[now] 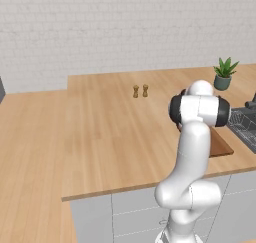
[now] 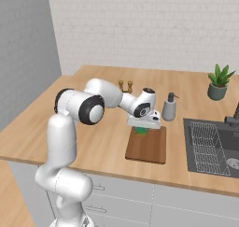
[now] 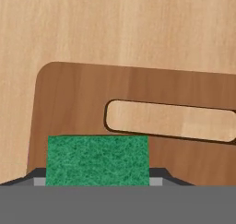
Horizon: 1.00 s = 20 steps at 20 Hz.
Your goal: Pick up the sponge from the counter and clean the cutting board by briefly scrubbing or pressing down on the cutting board. Once finished, release the sponge.
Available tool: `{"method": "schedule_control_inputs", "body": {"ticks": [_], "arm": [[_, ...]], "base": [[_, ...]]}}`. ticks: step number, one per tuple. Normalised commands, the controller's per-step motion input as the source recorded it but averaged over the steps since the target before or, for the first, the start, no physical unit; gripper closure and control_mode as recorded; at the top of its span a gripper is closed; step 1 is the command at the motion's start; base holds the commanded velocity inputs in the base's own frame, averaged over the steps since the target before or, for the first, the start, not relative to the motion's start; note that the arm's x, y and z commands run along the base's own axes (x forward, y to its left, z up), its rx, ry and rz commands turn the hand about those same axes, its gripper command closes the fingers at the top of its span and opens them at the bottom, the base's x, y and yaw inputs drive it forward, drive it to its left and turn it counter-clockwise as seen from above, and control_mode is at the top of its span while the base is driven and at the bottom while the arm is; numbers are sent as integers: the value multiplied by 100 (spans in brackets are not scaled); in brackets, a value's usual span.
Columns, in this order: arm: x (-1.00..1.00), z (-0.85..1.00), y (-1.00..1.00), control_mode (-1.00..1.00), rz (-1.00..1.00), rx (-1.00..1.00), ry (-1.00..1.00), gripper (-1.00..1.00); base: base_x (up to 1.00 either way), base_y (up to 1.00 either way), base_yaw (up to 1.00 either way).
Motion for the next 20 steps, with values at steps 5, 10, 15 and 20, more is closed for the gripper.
{"method": "schedule_control_inputs", "body": {"ticks": [5, 10, 15, 20], "arm": [[12, 0, -51, -100, 0, 0, 0, 100], [18, 0, -53, -100, 0, 0, 0, 100], [6, 0, -42, -100, 0, 0, 0, 100], [-5, 0, -14, -100, 0, 0, 0, 100]], "base": [[0, 0, 0], [0, 0, 0], [0, 0, 0], [0, 0, 0]]}}
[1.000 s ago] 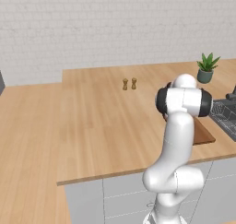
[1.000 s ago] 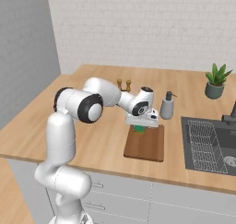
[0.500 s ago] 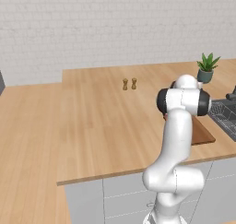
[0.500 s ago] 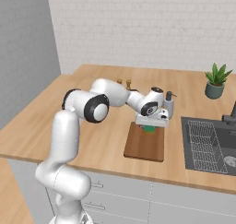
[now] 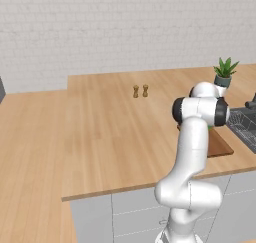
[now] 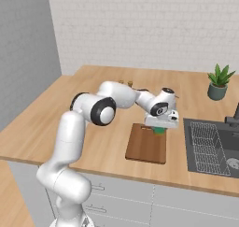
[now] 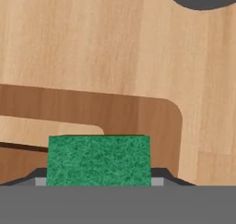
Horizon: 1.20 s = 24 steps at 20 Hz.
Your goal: Pick up the sponge from the counter and clean the cutting board by briefly scrubbing or pressing down on the cutting board. Once finished, release the sponge.
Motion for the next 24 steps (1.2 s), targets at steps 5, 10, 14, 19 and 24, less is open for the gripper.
{"method": "schedule_control_inputs", "body": {"ticks": [5, 10, 14, 19, 24], "arm": [[-35, -1, 0, -100, 0, 1, 0, 100], [-36, -4, 0, -100, 0, 0, 0, 100], [-22, -12, 0, -100, 0, 0, 0, 100], [-15, -14, 2, -100, 0, 0, 0, 100], [-19, -3, 13, -100, 0, 0, -6, 100]], "base": [[0, 0, 0], [0, 0, 0], [0, 0, 0], [0, 0, 0], [0, 0, 0]]}}
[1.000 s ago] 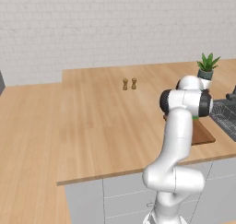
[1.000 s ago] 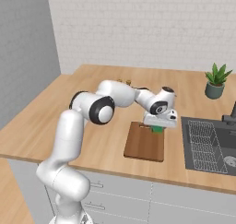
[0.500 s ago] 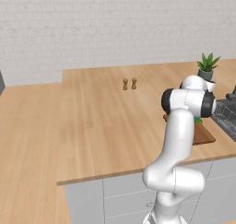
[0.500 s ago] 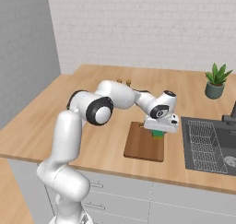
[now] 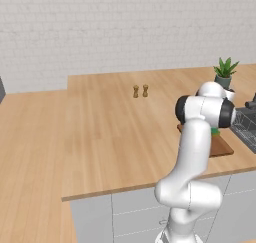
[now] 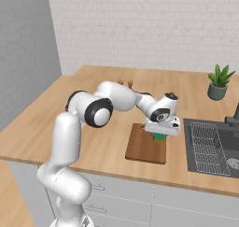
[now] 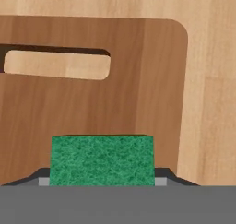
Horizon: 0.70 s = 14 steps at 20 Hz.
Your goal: Pick up the sponge from the counter and clean the cutting board by briefly scrubbing or pressing down on the cutting board. Once finished, release the sponge.
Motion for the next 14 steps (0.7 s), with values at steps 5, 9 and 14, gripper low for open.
{"method": "schedule_control_inputs", "body": {"ticks": [5, 9, 14], "arm": [[-37, 0, 45, -100, 0, 0, -3, 100], [-19, -7, 51, -100, 0, 0, 0, 100], [-3, -10, 51, -100, 0, 0, 0, 100]], "base": [[0, 0, 0], [0, 0, 0], [0, 0, 0]]}}
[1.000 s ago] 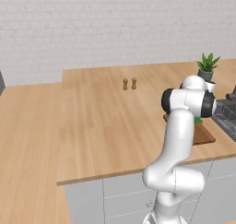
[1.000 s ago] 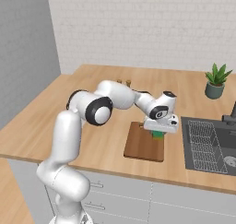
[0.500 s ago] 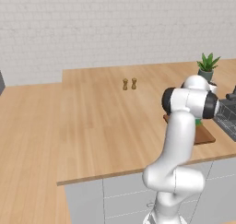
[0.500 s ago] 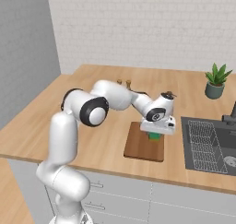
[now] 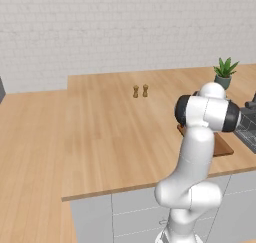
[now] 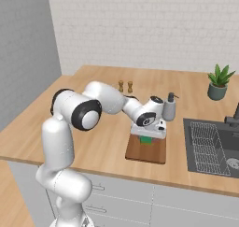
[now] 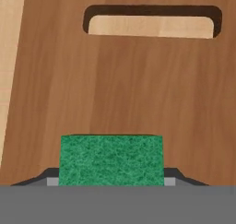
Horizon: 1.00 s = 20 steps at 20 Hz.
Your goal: Pick up the sponge from the counter and clean the cutting board by briefly scrubbing or pressing down on the cutting board. Once finished, release the sponge.
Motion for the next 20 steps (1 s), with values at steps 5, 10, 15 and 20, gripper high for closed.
{"method": "schedule_control_inputs", "body": {"ticks": [5, 10, 15, 20], "arm": [[-2, -16, 43, -100, 0, 0, 0, 100], [-12, -12, 49, -100, 0, 0, 0, 100], [-31, -8, 49, -100, 0, 0, 0, 100], [-40, -17, 16, -100, -1, 0, 0, 100]], "base": [[0, 0, 0], [0, 0, 0], [0, 0, 0], [0, 0, 0]]}}
